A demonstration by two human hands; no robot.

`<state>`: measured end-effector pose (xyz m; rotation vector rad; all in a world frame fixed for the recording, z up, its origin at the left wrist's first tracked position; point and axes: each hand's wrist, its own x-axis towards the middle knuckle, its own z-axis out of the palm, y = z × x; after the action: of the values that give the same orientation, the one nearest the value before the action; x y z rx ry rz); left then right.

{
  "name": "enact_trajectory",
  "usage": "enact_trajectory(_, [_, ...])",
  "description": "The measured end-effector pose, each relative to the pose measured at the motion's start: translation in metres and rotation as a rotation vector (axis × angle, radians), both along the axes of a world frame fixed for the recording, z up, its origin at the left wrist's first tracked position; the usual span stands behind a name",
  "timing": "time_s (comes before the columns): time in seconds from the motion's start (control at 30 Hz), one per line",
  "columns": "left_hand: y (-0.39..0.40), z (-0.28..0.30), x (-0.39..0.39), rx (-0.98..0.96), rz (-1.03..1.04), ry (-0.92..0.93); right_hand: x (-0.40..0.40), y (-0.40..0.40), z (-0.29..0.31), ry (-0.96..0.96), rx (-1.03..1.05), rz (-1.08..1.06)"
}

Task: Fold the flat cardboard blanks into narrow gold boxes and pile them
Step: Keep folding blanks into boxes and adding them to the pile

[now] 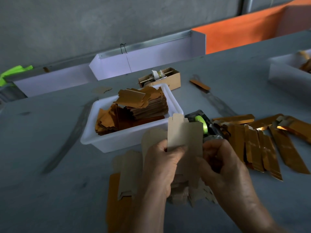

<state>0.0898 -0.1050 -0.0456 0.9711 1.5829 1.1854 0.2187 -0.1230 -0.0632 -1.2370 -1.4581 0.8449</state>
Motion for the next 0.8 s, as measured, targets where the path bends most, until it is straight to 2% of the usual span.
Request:
enact_trajectory(0.2, [-0.003,0.004,0.002,-0.081,-0.063,-0.017,-0.009,-0.003,0.006,0.038,-0.032,0.179])
enact_trajectory(0.37, [-0.005,0.013,-0.007,-0.107,-0.183,-0.090,-0.012,0.000,0.000,-0.020,-0.015,0.123])
enact_trajectory(0.47, [-0.006,0.013,-0.009,-0.050,-0.221,-0.041,-0.013,0.001,0.001,-0.055,-0.047,0.129])
enact_trajectory(0.63, [-0.005,0.010,-0.013,-0.025,-0.297,-0.006,-0.005,0.008,0.004,0.106,-0.133,-0.026])
enact_trajectory(0.8, [-0.007,0.015,-0.015,-0.029,-0.424,0.087,0.000,0.014,0.014,0.434,-0.377,0.146])
